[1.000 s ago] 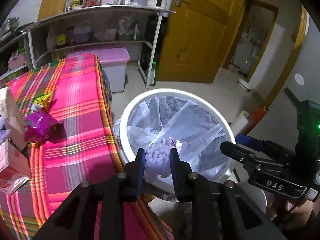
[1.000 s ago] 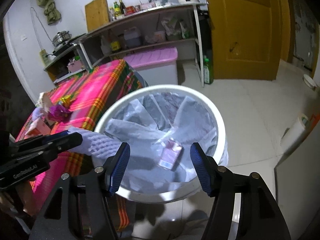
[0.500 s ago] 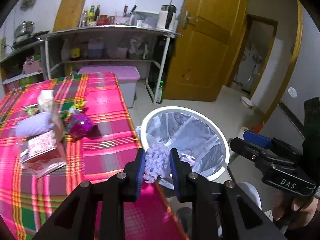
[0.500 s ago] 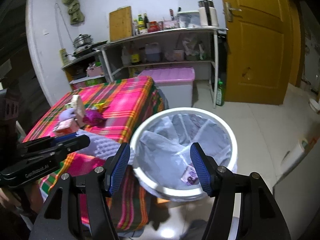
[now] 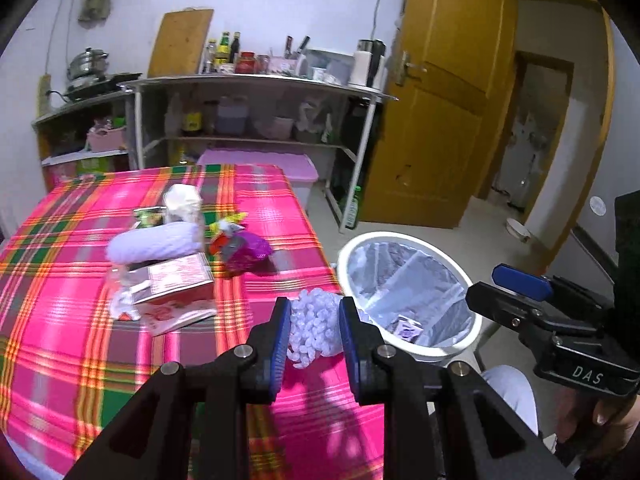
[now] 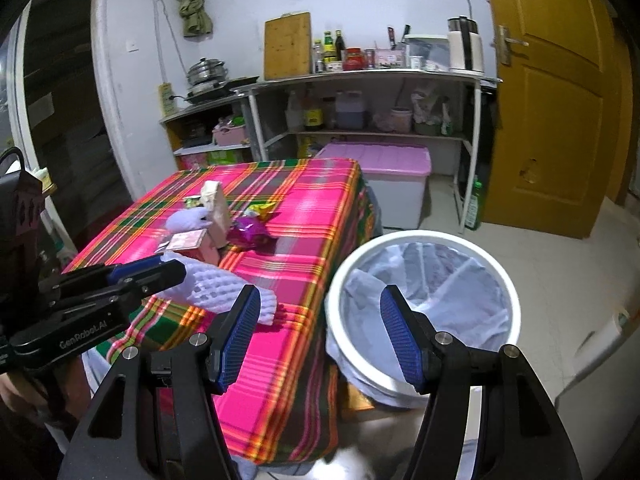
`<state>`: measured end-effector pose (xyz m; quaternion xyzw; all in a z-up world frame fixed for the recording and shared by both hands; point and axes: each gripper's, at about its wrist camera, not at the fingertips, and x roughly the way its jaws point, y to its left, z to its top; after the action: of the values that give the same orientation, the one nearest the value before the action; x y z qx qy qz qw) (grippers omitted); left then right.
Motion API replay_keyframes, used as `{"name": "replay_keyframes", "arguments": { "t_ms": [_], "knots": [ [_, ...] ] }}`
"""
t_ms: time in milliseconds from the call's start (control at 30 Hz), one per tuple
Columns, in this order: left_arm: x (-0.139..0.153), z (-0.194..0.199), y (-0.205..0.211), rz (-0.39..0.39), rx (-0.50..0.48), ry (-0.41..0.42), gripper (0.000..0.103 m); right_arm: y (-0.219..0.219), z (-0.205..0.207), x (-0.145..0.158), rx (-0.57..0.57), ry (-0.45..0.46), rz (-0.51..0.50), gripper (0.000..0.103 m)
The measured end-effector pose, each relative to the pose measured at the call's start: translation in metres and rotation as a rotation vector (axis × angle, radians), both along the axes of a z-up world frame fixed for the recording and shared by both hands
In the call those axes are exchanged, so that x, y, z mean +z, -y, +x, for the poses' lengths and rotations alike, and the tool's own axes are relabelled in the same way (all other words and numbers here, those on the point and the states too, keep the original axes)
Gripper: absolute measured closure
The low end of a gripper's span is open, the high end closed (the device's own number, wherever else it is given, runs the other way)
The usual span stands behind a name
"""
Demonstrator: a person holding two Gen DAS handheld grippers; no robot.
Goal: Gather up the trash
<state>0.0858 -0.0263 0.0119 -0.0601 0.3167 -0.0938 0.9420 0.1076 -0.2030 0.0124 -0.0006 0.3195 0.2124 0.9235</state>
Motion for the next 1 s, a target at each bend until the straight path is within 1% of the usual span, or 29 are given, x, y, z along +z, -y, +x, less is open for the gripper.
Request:
{"name": "replay_keyframes", "arguments": {
  "t_ms": [167, 267, 367, 533, 733, 1000],
  "knots": [
    [-0.001, -0.007, -0.019, -0.001, 0.05, -0.001, 0.079, -0.015, -0.002, 0.001, 0.051, 0.021, 0.004, 0.04],
    [-0.003, -0.009, -0.029, -0.008, 0.074, -0.006, 0.079, -0.022, 0.0, -0.001, 0.064, 0.011, 0.004, 0.04],
    [-0.004, -0.01, -0.034, -0.019, 0.077, -0.006, 0.079, -0.023, 0.002, -0.003, 0.065, -0.003, 0.008, 0.04],
    [-0.005, -0.003, -0.027, -0.05, 0.022, -0.013, 0.08, -0.01, 0.002, -0.003, 0.025, -0.003, 0.014, 0.04],
    [-0.01, 0.01, -0.01, -0.047, -0.016, -0.022, 0.085, 0.007, 0.003, -0.006, -0.011, -0.011, 0.012, 0.04],
    [0.007, 0.024, 0.024, -0.058, -0.112, 0.023, 0.086, 0.028, 0.005, -0.006, -0.057, -0.008, 0.027, 0.04]
  ]
}}
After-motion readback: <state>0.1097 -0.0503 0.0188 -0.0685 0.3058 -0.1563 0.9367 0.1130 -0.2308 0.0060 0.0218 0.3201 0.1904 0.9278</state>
